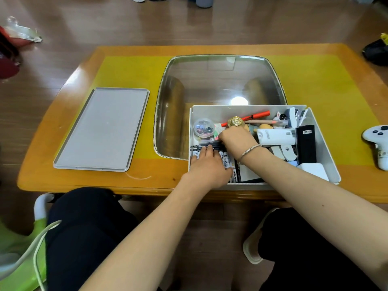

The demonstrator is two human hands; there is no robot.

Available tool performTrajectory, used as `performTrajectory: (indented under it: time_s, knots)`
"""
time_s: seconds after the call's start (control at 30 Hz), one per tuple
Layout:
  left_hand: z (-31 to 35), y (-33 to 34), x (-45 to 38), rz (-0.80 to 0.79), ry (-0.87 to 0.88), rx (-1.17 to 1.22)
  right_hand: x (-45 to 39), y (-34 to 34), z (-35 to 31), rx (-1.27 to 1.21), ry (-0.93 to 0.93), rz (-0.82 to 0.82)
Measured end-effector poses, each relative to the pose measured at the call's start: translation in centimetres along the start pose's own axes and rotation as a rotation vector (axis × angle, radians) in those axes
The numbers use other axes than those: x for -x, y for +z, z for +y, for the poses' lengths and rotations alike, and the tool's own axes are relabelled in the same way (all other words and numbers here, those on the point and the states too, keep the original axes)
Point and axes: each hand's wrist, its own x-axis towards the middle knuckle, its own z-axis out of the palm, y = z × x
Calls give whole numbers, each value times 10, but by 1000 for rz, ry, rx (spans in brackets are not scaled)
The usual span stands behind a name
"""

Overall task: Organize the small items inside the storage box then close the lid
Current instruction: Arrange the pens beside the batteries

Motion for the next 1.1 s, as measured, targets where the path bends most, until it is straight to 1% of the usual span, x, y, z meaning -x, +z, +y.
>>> performTrajectory:
  time_s: [0.17, 0.3, 0.43, 0.5, 0.57, 0.63, 0.67, 0.7, 0.77, 0.87, 0.97, 1.03, 1.1]
  knots:
    - [-1, 1, 0, 18, 8, 27, 0, 2, -11, 52, -58, 51]
    - [0, 1, 1, 20, 6, 31, 0, 4, -9, 55, -63, 56]
    - [0, 1, 2, 33, -7, 50, 11, 6, -4, -15, -83, 58]
    - [0, 1, 1, 50, -2, 58, 19, 6, 0, -88, -64, 140]
    - [0, 1, 0, 102, 24, 56, 27, 2, 7, -196, -18, 311]
    - [0, 0, -2, 218, 59, 23, 32, -6, 23, -280, 60, 480]
    - [0, -1, -4, 286, 73, 3, 33, -11, 34, -302, 124, 532]
    - [0, -2, -6, 347, 80, -10, 33, -15, 47, -309, 202, 550]
    - [1, -4, -11, 436, 84, -10, 31, -20, 70, -271, 352, 508]
    - [1, -9, -23, 524, 81, -35, 25, -16, 90, -188, 542, 427]
    - [0, -15, -36, 582, 48, -88, 17, -8, 94, -181, 628, 374]
    - [-1, -21, -44, 586, 34, -134, 13, -6, 94, -274, 659, 355]
    - [-2, -26, -50, 584, 28, -167, 11, -5, 94, -496, 670, 392]
